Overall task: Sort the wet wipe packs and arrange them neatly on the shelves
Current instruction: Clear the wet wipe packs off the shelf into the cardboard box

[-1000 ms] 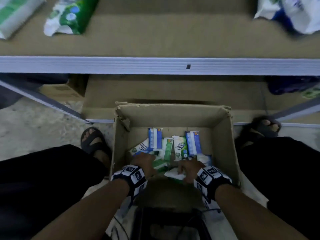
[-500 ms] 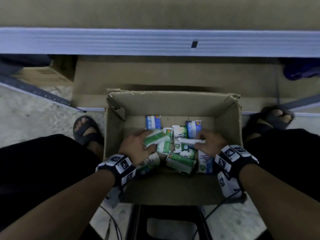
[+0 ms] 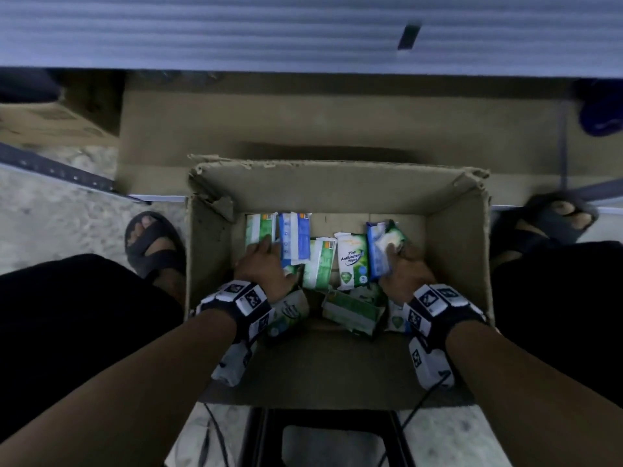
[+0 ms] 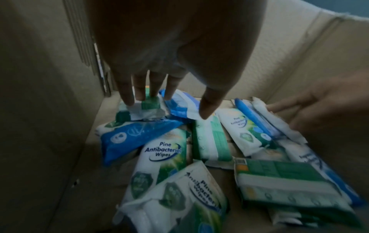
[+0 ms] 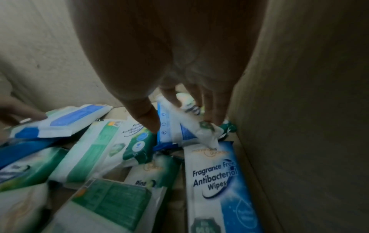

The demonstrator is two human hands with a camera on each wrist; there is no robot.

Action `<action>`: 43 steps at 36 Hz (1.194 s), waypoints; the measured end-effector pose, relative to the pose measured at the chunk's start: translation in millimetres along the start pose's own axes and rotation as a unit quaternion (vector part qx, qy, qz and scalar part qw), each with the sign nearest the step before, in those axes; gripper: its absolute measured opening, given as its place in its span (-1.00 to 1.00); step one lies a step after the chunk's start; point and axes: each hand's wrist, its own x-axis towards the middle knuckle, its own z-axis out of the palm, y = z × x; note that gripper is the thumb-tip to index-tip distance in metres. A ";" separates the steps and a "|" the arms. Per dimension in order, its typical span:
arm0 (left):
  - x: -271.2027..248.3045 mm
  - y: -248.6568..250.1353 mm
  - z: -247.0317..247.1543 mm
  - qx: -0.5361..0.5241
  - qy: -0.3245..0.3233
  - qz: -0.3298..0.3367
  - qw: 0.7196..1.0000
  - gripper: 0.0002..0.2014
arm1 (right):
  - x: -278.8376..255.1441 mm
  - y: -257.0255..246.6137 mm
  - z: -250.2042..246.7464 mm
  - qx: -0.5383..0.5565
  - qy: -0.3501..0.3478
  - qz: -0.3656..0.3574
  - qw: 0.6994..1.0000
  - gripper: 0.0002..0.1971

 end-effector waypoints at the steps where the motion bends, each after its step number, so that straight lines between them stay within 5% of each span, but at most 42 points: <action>1: 1.7 -0.3 -0.9 -0.003 -0.002 -0.002 1.000 -0.20 | 4.8 0.5 2.8 -0.006 -0.010 0.011 1.000 -0.11; 8: 10.4 -9.3 -9.1 0.001 -0.013 0.017 1.000 -0.14 | 23.8 1.9 -6.4 0.011 -0.004 0.066 0.998 -0.06; 18: -6.7 -2.4 -27.9 0.013 -0.069 0.029 0.997 -0.15 | 5.8 -1.1 -28.1 0.059 -0.025 0.043 0.997 -0.21; 30: -88.3 35.7 -82.5 0.034 0.005 0.082 0.996 -0.36 | -80.7 -14.7 -71.0 0.016 0.050 -0.041 0.998 -0.36; 35: -134.0 45.1 -111.5 0.057 0.090 0.121 0.987 -0.53 | -132.6 -27.4 -97.1 0.010 0.147 -0.096 0.984 -0.57; 43: -197.9 51.8 -163.7 0.065 0.210 0.164 0.962 -0.45 | -209.8 -44.8 -155.0 0.034 0.211 -0.176 0.961 -0.50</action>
